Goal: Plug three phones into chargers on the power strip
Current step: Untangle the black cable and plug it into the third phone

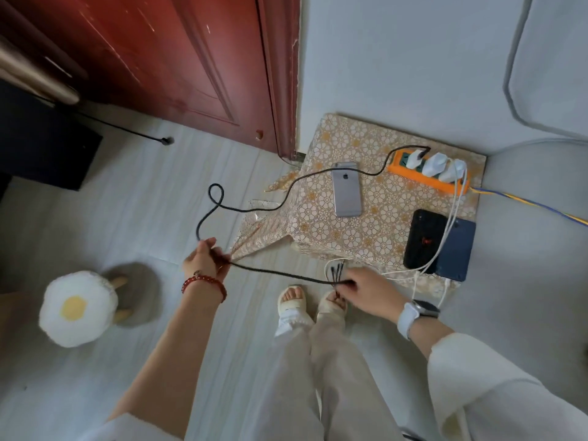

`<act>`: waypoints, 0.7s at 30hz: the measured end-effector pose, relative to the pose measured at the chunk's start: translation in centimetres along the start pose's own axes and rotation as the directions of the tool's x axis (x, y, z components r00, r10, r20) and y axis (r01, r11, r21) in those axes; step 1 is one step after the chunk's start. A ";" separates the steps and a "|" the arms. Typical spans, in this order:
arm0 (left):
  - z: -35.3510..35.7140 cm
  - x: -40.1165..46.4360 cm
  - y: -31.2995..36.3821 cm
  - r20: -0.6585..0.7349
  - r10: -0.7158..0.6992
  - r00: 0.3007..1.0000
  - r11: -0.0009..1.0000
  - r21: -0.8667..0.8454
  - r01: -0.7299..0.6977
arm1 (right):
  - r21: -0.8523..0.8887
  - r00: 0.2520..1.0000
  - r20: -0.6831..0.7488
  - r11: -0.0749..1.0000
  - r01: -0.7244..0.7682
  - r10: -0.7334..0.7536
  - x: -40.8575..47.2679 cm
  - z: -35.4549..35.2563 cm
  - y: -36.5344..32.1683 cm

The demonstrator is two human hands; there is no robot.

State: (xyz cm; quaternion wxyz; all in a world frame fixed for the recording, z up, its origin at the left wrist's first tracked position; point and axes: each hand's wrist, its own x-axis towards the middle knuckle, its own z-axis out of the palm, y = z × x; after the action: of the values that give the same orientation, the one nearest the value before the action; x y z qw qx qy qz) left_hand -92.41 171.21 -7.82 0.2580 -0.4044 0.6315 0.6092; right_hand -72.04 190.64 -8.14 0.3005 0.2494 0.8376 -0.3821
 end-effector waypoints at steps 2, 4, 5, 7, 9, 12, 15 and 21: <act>-2.0 1.6 -0.4 -0.146 -0.003 0.989 0.997 0.075 0.014 | 0.003 0.985 -0.124 0.993 -0.121 0.120 -0.4 -0.7 2.1; -3.7 2.9 -0.5 -0.205 0.016 0.979 0.974 0.223 0.031 | 0.096 0.959 -0.214 0.981 -0.168 0.185 -1.0 -1.2 3.7; -4.1 3.4 -0.7 -0.178 0.005 0.984 0.936 0.348 0.058 | 0.122 0.959 -0.229 0.982 -0.141 0.166 -1.2 -1.3 4.0; -4.1 3.2 -1.3 -0.106 0.001 0.994 0.720 0.690 0.073 | 0.139 0.977 -0.205 0.990 -0.031 0.060 -1.3 -1.2 3.4; -2.8 1.4 -2.1 0.034 0.200 0.979 0.522 0.842 -0.136 | 0.138 0.991 -0.123 0.988 0.066 -0.049 -1.1 -0.8 1.5; 0.4 -2.8 -3.2 0.563 0.337 0.755 0.409 0.635 -0.656 | 0.180 0.996 0.025 0.980 0.079 -0.085 -0.2 -0.8 -1.7; 2.0 -4.5 -4.9 0.850 0.082 0.520 0.044 0.518 -0.854 | 0.277 0.992 0.018 0.954 0.118 -0.128 0.5 -1.6 -4.3; 2.4 -3.9 -5.4 0.890 -0.018 0.455 -0.209 0.442 -0.873 | 0.379 0.992 0.077 0.924 0.061 -0.097 0.2 -3.6 -4.2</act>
State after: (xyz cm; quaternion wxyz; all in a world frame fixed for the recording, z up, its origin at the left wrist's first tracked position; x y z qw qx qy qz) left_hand -86.20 174.72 -7.94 0.3737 0.4133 0.8181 0.1427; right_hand -76.01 191.04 -4.32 0.2706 0.2501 0.7433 -0.5584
